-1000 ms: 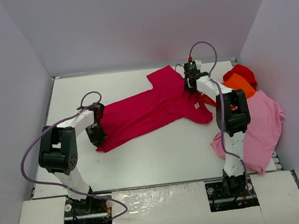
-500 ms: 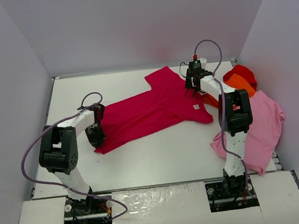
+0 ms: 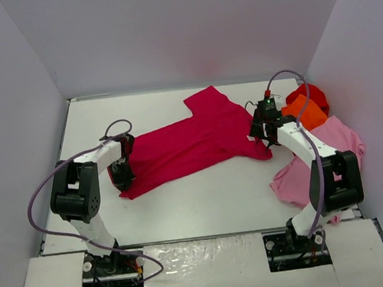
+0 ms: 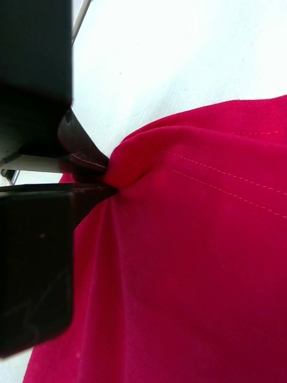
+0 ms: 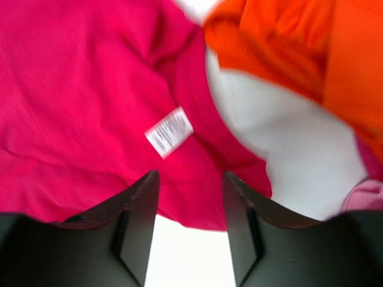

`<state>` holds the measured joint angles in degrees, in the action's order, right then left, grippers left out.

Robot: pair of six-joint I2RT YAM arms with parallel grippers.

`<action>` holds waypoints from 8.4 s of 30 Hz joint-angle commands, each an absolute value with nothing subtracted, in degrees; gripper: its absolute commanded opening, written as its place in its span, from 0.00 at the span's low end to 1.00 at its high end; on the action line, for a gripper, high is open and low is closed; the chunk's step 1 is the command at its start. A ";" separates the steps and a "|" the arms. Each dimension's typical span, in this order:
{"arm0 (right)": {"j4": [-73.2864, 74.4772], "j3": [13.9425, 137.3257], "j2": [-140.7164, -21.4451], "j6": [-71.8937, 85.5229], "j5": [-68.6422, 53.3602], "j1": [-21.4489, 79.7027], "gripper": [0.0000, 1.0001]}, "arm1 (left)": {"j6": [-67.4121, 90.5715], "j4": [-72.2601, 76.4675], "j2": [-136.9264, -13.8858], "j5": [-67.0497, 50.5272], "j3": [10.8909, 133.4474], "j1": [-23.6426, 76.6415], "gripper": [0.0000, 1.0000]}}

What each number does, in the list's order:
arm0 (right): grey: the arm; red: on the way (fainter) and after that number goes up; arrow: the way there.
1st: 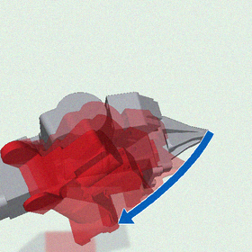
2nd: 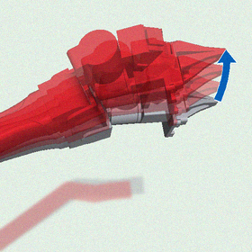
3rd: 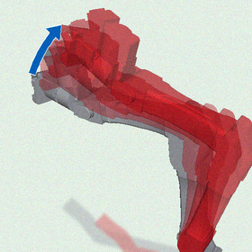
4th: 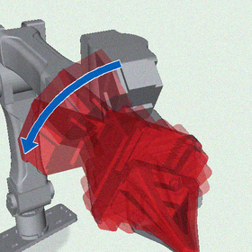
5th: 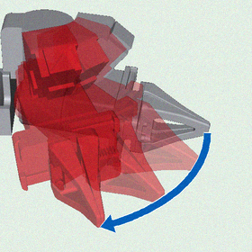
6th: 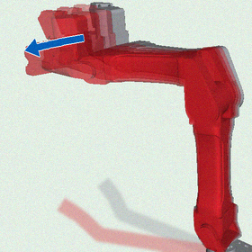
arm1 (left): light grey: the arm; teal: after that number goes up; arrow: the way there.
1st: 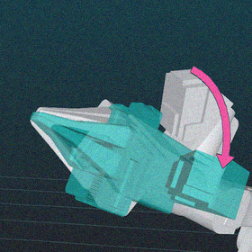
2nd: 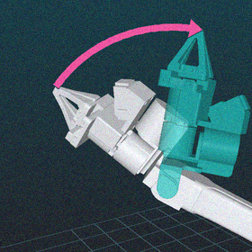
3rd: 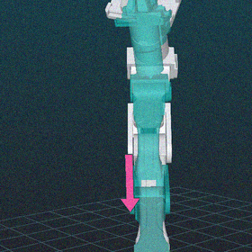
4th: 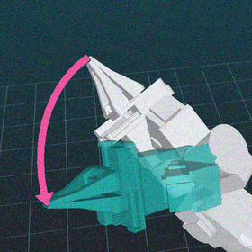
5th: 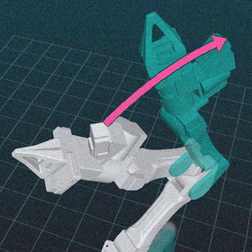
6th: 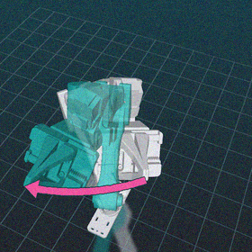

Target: Fold and stack the t-shirts

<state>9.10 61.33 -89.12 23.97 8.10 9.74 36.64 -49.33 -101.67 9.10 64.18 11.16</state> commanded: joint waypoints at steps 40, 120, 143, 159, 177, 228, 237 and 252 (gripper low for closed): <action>13.20 56.94 -93.99 21.35 0.64 9.67 0.50 | 34.79 -52.91 -100.21 10.20 66.98 11.32 0.00; 4.58 61.86 -97.96 23.54 4.00 13.98 0.00 | 39.34 -42.97 -91.71 -5.51 62.76 14.09 0.25; 12.63 52.07 -92.28 24.30 9.32 17.20 0.00 | 40.43 -40.41 -93.50 -4.14 55.42 17.22 0.00; 18.22 45.29 -78.91 27.85 9.80 20.82 0.00 | 44.55 -47.36 -77.49 -0.56 48.11 23.62 0.00; 3.24 66.36 -110.73 26.97 0.62 25.34 0.00 | 44.47 -34.58 -104.85 -2.89 70.40 24.61 0.00; 5.68 83.46 -111.17 17.49 8.19 30.31 0.61 | 42.91 -57.65 -89.45 20.74 74.93 27.20 0.41; 6.33 100.70 -128.67 13.00 3.62 26.86 0.61 | 43.26 -57.67 -95.14 21.31 75.79 26.21 0.41; 5.75 106.86 -133.03 11.05 2.22 22.20 0.59 | 43.13 -55.45 -96.95 20.54 73.13 25.29 0.41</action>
<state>6.75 102.55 -132.60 11.90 3.53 22.35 43.62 -55.79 -97.16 19.57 72.84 25.74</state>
